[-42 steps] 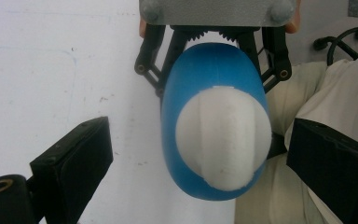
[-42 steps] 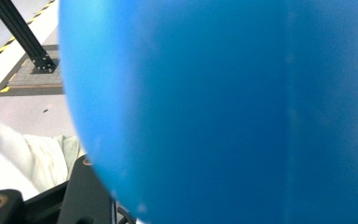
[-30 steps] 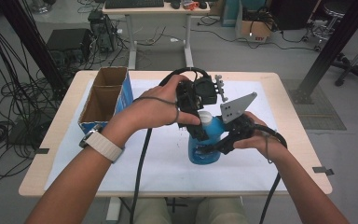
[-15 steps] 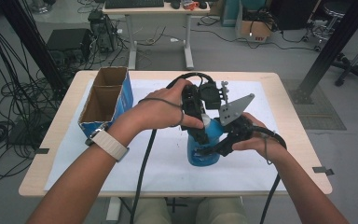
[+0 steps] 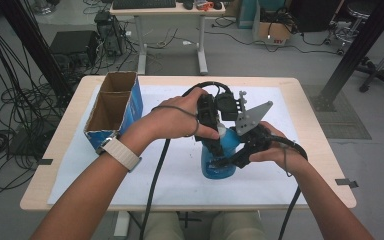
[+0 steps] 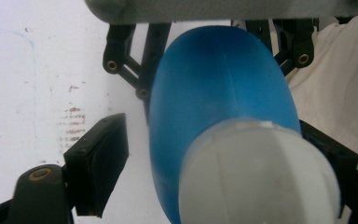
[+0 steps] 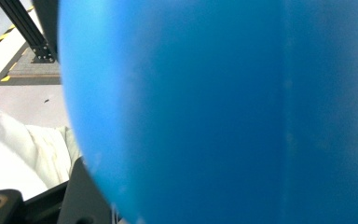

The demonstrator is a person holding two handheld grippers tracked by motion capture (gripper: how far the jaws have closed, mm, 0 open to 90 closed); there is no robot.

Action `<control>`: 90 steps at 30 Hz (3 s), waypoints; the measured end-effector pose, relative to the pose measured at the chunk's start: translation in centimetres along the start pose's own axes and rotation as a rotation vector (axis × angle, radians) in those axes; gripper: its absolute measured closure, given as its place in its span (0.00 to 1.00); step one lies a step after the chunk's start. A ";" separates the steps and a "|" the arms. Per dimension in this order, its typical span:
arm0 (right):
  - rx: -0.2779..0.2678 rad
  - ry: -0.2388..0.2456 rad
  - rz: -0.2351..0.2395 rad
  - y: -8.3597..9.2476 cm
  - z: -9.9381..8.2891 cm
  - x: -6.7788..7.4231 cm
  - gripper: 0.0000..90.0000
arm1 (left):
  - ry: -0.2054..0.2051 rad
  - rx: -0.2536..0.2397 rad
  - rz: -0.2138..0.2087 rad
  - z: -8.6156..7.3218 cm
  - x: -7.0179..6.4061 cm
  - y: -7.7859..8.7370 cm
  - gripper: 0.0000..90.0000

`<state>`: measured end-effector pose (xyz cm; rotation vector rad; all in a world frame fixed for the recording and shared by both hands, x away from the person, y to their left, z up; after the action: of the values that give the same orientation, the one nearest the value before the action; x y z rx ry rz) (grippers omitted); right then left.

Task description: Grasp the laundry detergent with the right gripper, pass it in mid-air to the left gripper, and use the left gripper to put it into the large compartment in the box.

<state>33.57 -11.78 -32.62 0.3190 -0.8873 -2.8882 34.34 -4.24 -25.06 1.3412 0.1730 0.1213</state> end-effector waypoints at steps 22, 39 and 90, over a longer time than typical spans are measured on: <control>0.007 0.030 0.003 -0.9 -0.4 -0.1 0.47 | -0.036 0.034 -0.011 -0.3 -0.3 -0.8 0.41; 0.022 0.008 -0.001 -0.5 -0.4 -0.3 0.47 | -0.027 0.014 -0.003 -0.1 -0.1 -0.5 0.41; 0.028 0.032 -0.015 -0.4 0.6 -0.7 0.47 | -0.030 0.022 0.023 -0.4 -0.2 0.5 0.41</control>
<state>34.10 -11.06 -32.25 0.3752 -0.9242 -2.8779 34.04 -3.81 -24.61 1.3661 0.1337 0.1190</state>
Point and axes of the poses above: each handheld gripper's, and its own axes: y roughly backward along the jaws, z roughly out of its top, x roughly to its left, the point moved 6 cm from there along -y, roughly forward along the jaws, and after that the axes turned 15 degrees about y, right-handed, at the moved point
